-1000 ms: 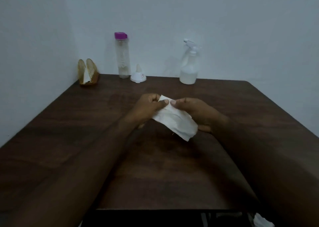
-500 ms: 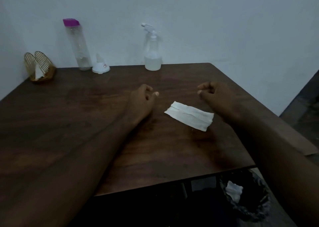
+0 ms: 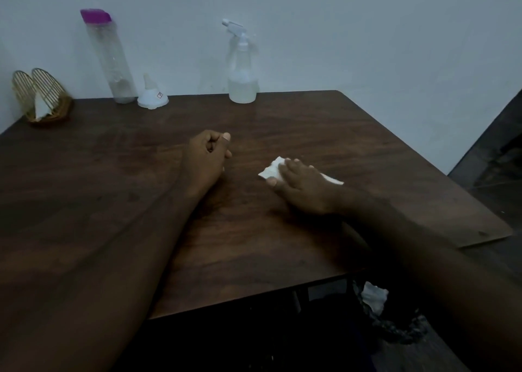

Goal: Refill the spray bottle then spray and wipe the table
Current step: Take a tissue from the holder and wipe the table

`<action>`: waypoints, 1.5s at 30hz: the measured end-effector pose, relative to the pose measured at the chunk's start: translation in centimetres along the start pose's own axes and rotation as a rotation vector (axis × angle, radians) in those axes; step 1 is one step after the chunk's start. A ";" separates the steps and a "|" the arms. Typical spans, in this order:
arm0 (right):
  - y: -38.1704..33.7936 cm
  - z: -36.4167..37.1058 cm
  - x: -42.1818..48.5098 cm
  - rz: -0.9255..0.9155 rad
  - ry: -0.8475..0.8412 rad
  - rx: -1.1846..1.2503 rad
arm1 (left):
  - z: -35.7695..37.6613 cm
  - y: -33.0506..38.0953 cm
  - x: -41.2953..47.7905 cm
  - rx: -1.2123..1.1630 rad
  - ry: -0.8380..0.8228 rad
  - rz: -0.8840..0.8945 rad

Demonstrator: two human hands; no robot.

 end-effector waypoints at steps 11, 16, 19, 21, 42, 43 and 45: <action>4.3 0.8 -4.0 0.167 0.001 -0.088 | 0.0 -0.4 -0.1 -0.075 -0.014 0.021; 0.3 2.1 -4.1 0.176 0.072 -0.098 | 0.6 -0.3 0.3 -0.111 -0.020 0.032; -9.5 5.7 -4.9 -0.150 0.048 -0.073 | 0.5 -0.6 0.3 -0.162 -0.007 0.040; -11.0 6.1 -5.5 -0.213 0.026 -0.076 | 0.5 -0.8 0.2 -0.183 -0.017 0.044; 7.9 -0.5 -8.0 0.503 0.121 -0.126 | 0.7 -1.2 0.6 -0.158 -0.096 0.003; 5.7 0.2 -7.0 0.439 0.135 -0.151 | 0.9 -1.2 0.7 -0.155 -0.113 -0.008; -1.0 2.5 -4.9 0.183 0.111 -0.122 | 1.0 -1.5 0.8 -0.181 -0.113 -0.034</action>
Point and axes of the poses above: each hand's wrist, its own x-axis towards the middle knuckle, its own z-axis out of the palm, y = z × x, the point moved 7 cm from there along x, towards the middle knuckle, and after that the axes turned 1 degree about -x, right-handed, at the moved point
